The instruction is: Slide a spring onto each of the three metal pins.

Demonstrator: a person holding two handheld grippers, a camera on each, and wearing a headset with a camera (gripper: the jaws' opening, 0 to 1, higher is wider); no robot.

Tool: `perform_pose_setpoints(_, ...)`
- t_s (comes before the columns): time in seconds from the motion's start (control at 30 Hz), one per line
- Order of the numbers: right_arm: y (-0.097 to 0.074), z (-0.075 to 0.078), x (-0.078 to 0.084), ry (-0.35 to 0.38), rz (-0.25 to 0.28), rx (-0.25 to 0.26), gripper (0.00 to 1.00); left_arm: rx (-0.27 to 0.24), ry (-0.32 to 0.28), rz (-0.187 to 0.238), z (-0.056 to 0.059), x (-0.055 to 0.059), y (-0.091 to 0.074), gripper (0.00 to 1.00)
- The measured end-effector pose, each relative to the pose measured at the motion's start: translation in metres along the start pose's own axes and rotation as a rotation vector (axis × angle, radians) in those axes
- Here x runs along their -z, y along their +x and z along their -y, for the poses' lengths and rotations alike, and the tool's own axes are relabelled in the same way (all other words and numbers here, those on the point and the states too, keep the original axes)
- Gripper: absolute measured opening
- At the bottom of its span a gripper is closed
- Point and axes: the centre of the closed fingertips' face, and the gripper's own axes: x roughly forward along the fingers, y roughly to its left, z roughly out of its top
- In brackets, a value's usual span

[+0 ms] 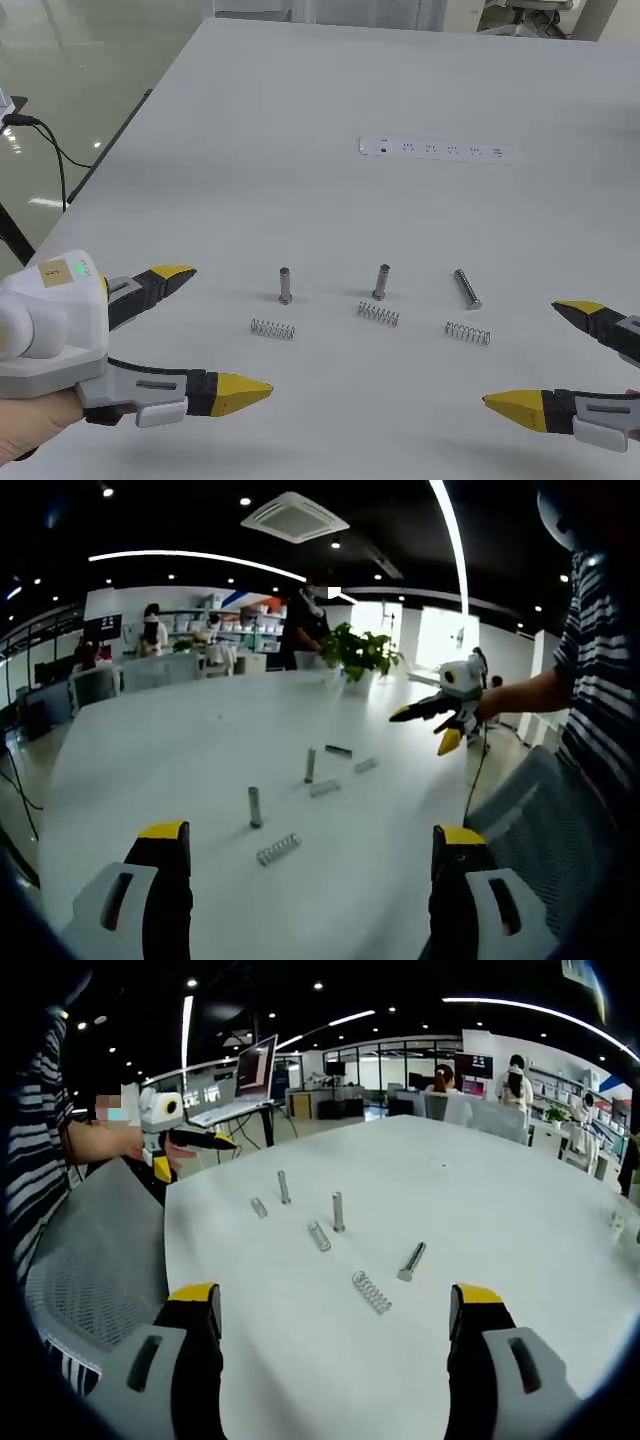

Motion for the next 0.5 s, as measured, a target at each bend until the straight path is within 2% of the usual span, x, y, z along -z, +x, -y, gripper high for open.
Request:
perform_pose_setpoints(0.37, -0.0004, 0.0013, -0.0007, 0.005, 0.0, 0.002, 0.92, 0.001, 0.0, 0.005, 0.0014, -0.002, 0.0004, 0.98)
perform_pose_setpoints(0.5, -0.0003, 0.0014, -0.0016, 0.006, 0.003, 0.003, 0.92, 0.003, 0.001, -0.003, 0.0022, 0.0004, 0.0008, 0.98)
